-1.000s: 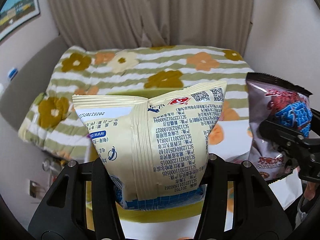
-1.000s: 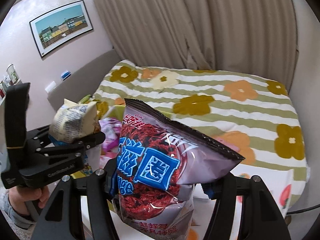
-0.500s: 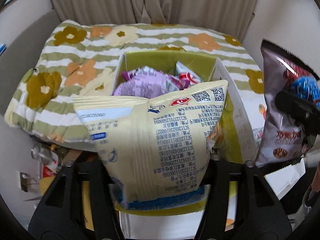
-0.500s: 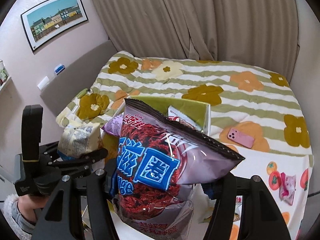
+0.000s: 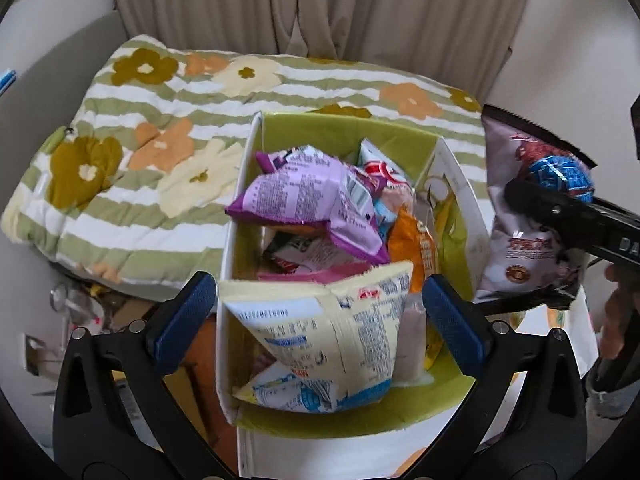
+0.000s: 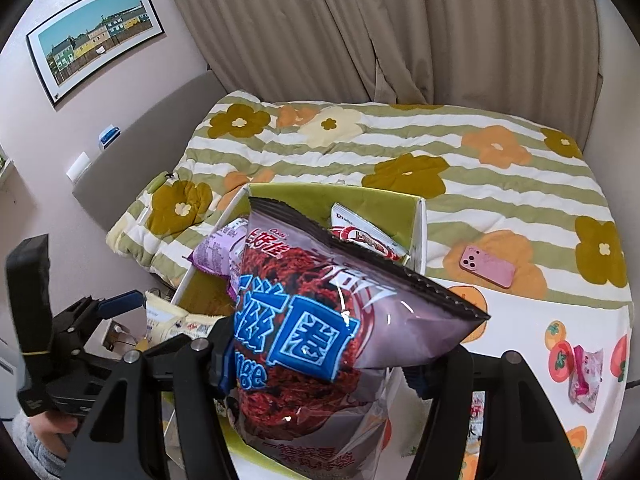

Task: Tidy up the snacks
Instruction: 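Drop the white-blue bag into the box while the right tool drops the dark red-blue bag in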

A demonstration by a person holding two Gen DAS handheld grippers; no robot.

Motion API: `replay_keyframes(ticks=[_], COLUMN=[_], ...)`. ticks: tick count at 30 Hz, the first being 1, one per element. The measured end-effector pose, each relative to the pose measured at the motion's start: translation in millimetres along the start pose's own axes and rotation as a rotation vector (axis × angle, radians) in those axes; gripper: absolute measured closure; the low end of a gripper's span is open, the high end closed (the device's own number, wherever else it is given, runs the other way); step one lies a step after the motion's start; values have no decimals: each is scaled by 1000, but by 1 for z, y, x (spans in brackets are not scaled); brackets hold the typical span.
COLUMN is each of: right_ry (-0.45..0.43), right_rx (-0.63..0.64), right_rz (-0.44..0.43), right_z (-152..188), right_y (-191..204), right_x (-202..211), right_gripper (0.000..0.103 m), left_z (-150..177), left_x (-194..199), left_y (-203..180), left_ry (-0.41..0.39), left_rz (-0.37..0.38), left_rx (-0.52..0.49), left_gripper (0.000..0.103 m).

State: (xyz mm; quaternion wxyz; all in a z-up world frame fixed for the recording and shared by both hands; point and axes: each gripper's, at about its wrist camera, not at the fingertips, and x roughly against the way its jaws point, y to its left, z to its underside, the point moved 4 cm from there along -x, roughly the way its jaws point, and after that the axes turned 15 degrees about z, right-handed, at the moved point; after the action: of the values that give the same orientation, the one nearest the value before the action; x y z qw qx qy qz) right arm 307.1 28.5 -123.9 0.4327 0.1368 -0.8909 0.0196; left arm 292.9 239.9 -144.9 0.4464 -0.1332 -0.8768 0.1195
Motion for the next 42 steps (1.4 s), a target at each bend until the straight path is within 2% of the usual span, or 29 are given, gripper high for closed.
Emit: replay_keyframes(ticks=[8,10,11,13,15,19,24,33,39,42], right_ry=[21,33,37,11,-23,-68,-52,-71,-91,-107], right_rx=[30,35,36,25,21,15,25,-7,-43,-54], right_rz=[13,-5,-19,-29,-16,-16,-5,16,56,65], right_z=[-28,-32,-34,-38,-42,-37,-27,-13,-1,6], right_y=[3,5,7,7,7,6,6,6,2,-1], right_x=[-32,-43,-47,-52,-50,-42,-32,12,45,64], right_gripper=[43,40,35,6,1,1,1,1,1,1], left_z=[-14,-16,-17,-17,-16,-11,-7,0,2,6], left_x=[-2,-4,-5,-5,-5,-3,9,43,60,69], left_y=[0,1,2,3,3,2,-3,-20,-36,-49], left_ry=[-6,-3,-2,-1,1,1,-18,-67,-74,-93], left_rz=[-18,-19,-18,-16,-13,-12,-12,-17,17,4], left_rx=[-8,-6,-5,0,4,5,-1,-43,-68,-95], left_gripper=[0,0,0,0,0,0,0,0,0,0])
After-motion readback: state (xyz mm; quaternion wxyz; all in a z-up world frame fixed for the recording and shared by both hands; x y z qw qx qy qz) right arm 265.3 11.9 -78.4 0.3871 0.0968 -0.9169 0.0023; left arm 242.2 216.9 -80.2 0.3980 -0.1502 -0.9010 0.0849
